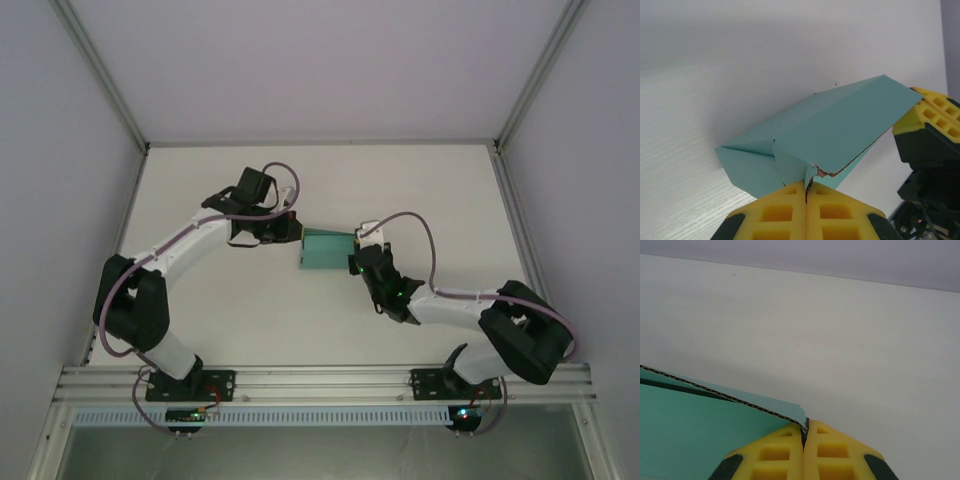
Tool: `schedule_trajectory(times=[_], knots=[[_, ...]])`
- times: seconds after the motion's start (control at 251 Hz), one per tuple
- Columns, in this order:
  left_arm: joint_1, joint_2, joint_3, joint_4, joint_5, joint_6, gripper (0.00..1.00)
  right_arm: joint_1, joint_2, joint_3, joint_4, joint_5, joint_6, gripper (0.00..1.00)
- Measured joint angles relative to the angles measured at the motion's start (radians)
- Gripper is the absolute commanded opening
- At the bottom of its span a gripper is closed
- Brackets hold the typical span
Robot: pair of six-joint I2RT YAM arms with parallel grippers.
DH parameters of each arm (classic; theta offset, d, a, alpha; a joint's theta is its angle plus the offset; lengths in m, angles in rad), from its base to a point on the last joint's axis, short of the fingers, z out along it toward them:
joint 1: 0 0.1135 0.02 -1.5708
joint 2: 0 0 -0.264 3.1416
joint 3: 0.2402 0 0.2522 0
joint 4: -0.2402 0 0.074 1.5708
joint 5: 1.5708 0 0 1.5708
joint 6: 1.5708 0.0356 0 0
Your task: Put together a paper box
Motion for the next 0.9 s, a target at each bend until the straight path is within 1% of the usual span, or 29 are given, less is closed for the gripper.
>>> schedule_trajectory(times=[0.056,0.192,0.435,0.563,0.898], knots=[[0.005,0.008,0.006,-0.001,0.016,-0.006,0.0,0.001,0.006,0.0,0.006,0.007,-0.012,0.0],[0.013,0.017,0.01,-0.016,0.012,-0.014,0.0,0.017,0.027,0.007,0.026,0.034,-0.067,0.0],[0.028,0.042,0.01,-0.052,0.009,-0.047,0.0,0.06,0.065,0.037,0.022,0.092,-0.204,0.0],[0.042,0.045,0.01,-0.053,0.035,-0.068,0.0,0.072,0.079,0.056,0.002,0.119,-0.267,0.0],[0.068,0.045,0.01,-0.058,0.084,-0.093,0.0,0.079,0.097,0.069,0.002,0.126,-0.319,0.0]])
